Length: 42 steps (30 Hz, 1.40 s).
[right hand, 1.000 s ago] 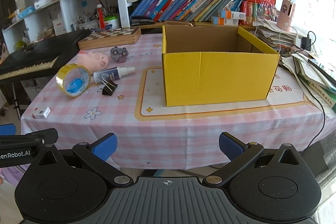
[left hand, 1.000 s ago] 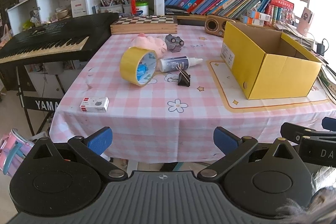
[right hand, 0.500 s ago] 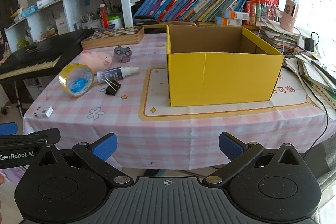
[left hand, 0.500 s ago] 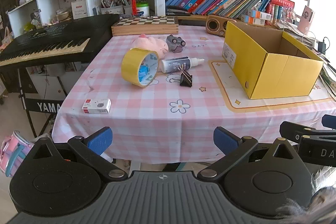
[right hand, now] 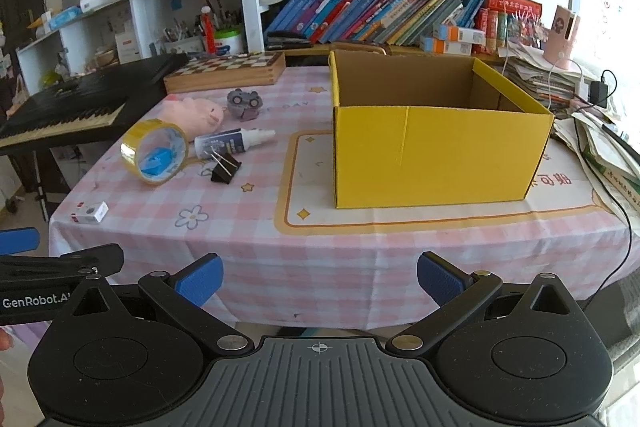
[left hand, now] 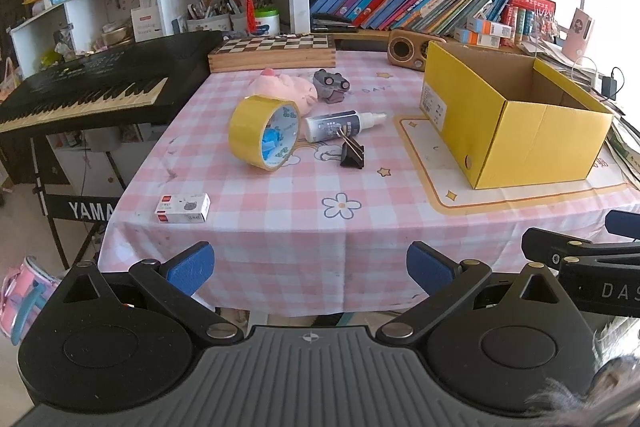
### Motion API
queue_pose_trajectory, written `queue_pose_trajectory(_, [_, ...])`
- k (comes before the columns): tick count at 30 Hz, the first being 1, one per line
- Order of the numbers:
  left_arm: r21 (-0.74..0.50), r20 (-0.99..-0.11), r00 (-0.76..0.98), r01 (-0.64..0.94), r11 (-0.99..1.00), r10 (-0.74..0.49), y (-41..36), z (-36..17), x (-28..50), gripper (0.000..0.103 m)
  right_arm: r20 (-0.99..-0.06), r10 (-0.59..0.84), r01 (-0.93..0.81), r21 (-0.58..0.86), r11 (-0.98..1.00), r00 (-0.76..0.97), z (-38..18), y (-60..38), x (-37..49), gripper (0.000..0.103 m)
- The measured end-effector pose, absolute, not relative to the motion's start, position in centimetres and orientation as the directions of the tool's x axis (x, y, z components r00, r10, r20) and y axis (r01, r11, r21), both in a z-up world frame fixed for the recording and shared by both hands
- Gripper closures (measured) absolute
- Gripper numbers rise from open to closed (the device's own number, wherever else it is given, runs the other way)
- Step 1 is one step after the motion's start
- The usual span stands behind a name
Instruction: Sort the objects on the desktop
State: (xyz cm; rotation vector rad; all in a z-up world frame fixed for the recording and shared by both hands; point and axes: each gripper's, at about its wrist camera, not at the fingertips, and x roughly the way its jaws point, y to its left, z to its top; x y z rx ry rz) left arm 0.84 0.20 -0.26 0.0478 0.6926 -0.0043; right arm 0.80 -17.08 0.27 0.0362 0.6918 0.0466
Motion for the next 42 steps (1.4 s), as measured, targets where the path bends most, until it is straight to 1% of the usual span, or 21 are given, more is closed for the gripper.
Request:
queue_pose_trajectory(22, [0.020,-0.648,0.761,0.052,0.998,-0.027,2.0,-0.5,1.5,0.000,-0.628,0.070,-0.054,0.044,0.998,0.775,0.4,-15.2,1.5,0.000])
queue_pose_trajectory(31, [0.005,-0.657,0.754,0.013,1.000,-0.007,3.9,-0.6,1.7,0.000,-0.627,0.120,-0.115,0.049,0.992,0.770,0.6,-13.5,2.2,0.000])
queue_pose_trajectory(42, [-0.005,-0.668,0.743,-0.064,0.998,0.045,5.9,-0.7,1.5,0.000,-0.628,0.184,-0.205,0.040,0.978,0.756,0.7,-11.3,2.9,0.000])
